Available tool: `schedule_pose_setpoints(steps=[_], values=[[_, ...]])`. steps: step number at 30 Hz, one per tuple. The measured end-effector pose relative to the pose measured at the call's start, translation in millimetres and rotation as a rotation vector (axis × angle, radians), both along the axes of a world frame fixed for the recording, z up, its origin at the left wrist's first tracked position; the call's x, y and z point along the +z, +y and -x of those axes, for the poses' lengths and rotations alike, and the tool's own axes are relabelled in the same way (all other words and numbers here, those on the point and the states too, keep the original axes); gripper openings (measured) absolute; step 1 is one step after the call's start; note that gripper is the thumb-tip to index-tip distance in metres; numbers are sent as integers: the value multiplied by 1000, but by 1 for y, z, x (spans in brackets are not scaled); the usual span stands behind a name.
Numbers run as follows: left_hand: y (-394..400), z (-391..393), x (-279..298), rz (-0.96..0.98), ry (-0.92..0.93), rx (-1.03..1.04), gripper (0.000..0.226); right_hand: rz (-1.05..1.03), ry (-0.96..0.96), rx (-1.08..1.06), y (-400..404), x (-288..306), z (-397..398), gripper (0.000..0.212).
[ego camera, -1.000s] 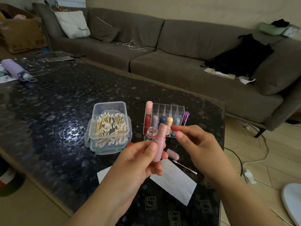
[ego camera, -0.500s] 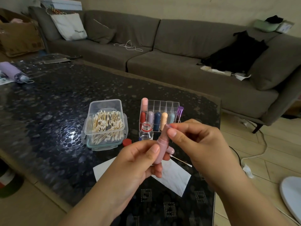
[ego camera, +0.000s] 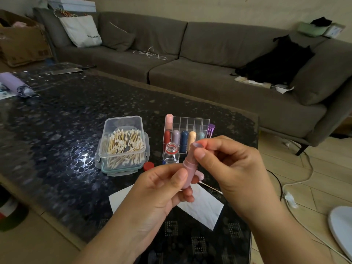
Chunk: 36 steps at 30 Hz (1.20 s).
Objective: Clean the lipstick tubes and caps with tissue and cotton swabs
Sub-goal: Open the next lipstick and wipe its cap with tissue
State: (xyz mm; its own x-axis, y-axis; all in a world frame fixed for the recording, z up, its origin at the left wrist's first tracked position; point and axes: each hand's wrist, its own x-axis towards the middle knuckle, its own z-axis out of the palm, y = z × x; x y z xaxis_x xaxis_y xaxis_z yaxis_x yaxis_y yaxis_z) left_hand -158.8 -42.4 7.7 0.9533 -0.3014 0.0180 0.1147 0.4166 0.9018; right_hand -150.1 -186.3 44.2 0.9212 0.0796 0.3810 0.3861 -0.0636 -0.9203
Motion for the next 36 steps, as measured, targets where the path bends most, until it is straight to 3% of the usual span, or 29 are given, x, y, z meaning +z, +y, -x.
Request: schedule_pose_setpoints(steps=[5, 8, 13, 25, 31, 36], values=[[-2, 1, 0, 8, -6, 23, 39, -16, 3, -16, 0, -1, -1, 17], [1, 1, 2, -49, -23, 61, 23, -21, 23, -12, -1, -2, 0, 19], [1, 3, 4, -50, -58, 34, 16, -83, 39, 19, -1, -2, 0, 10], [9, -2, 1, 134, 19, -304, 29, -159, 19, 135, -4, -5, -2, 8], [3, 3, 1, -43, -74, -73, 47, -142, -1, 78, -7, -4, -1, 11], [3, 3, 4, -83, -110, -10, 19, -127, -36, 74, -5, -6, -1, 11]])
